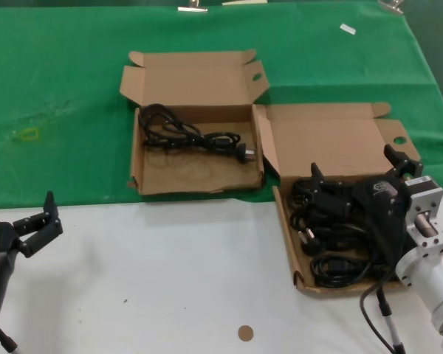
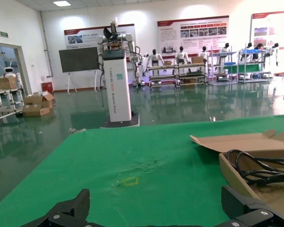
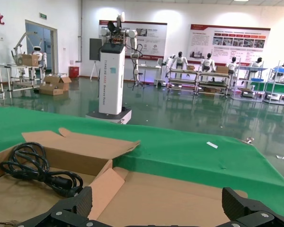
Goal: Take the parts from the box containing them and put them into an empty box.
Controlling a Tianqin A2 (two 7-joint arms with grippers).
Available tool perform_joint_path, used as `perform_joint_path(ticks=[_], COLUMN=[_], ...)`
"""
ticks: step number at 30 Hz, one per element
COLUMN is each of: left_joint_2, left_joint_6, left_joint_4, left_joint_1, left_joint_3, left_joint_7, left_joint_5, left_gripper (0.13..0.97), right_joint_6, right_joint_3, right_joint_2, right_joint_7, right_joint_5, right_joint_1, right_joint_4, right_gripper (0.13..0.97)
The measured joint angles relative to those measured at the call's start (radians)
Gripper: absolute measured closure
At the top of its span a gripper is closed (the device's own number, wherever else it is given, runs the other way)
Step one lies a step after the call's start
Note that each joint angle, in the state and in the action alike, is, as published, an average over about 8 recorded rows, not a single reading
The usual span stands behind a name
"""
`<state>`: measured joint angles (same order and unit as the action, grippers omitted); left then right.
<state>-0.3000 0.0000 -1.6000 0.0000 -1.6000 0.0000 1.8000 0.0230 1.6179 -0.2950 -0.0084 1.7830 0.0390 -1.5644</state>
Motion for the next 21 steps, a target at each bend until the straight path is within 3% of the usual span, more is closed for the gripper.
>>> perform_joint_path(ticks=[21], left_joint_2=[0.000], left_joint_6=[0.000], left_joint_4=[0.000], left_joint_1=[0.000], left_joint_3=[0.000], left_joint_7=[0.000], left_joint_5=[0.000], left_gripper=[0.132], right_joint_6=[0.000], right_joint_3=[0.000], right_joint_2=[0.000], right_joint_7=[0.000], right_joint_5=[0.000], right_joint_1=[0.000], right_joint_4=[0.000], right_gripper=[0.129])
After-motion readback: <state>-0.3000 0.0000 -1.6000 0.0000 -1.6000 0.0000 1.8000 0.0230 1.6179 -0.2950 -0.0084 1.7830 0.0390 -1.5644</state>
